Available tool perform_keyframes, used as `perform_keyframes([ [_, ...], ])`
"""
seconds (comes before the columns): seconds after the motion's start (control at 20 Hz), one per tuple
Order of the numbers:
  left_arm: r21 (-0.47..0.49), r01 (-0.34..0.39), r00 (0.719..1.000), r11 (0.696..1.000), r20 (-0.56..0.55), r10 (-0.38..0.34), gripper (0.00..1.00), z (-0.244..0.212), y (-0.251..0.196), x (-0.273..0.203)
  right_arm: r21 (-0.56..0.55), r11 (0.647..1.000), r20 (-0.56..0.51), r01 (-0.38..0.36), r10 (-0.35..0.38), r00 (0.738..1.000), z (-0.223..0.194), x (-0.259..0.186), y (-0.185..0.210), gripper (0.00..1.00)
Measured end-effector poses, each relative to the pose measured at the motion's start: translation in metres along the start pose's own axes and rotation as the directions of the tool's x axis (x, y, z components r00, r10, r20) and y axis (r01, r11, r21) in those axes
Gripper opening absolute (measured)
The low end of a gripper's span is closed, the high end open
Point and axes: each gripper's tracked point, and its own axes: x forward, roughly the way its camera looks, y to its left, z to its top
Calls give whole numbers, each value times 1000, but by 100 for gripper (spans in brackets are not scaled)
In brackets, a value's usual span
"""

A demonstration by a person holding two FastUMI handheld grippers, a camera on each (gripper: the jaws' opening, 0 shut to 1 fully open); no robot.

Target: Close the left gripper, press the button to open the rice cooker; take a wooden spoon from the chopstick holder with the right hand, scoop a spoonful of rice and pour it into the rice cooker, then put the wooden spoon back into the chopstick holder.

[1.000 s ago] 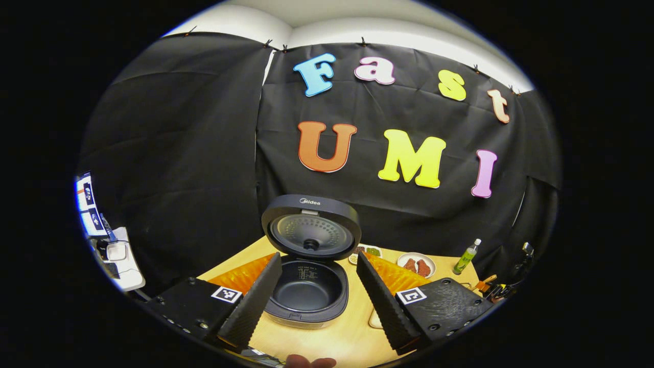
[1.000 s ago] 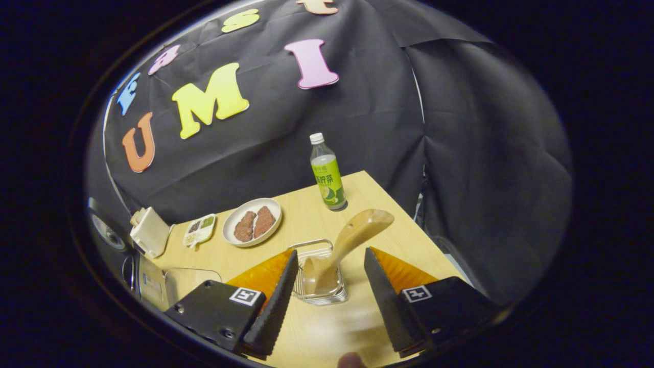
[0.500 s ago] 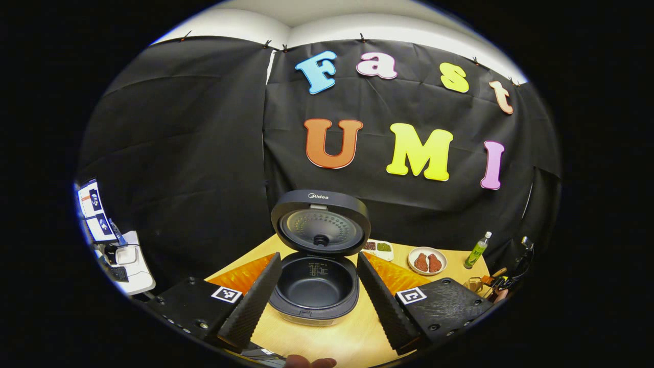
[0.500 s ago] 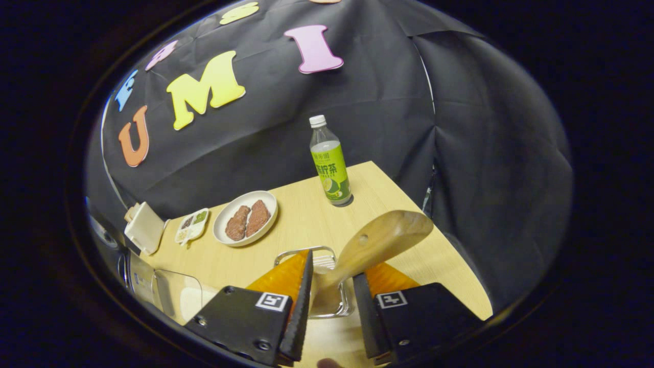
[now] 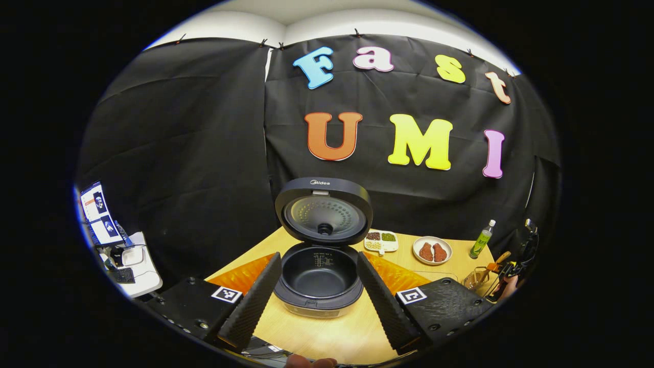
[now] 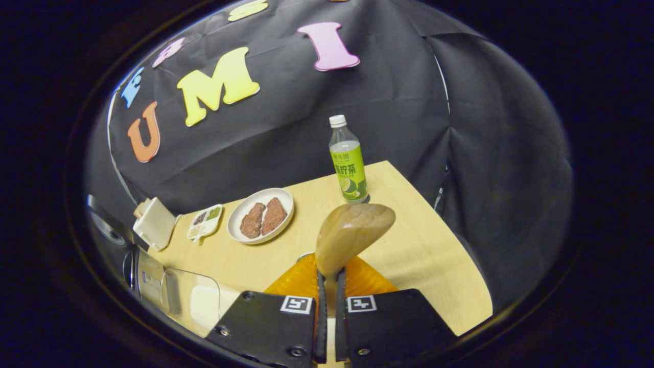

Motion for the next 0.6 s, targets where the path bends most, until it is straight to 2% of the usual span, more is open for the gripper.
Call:
perform_keyframes([
  [0.35,22,32,998,999,53,-33,95,4,10,-5,-91,995,105,40,-30,994,44,-50,28,10],
  [0.6,27,56,994,998,90,-58,95,4,32,-6,-105,994,140,-7,22,990,58,-100,91,10],
])
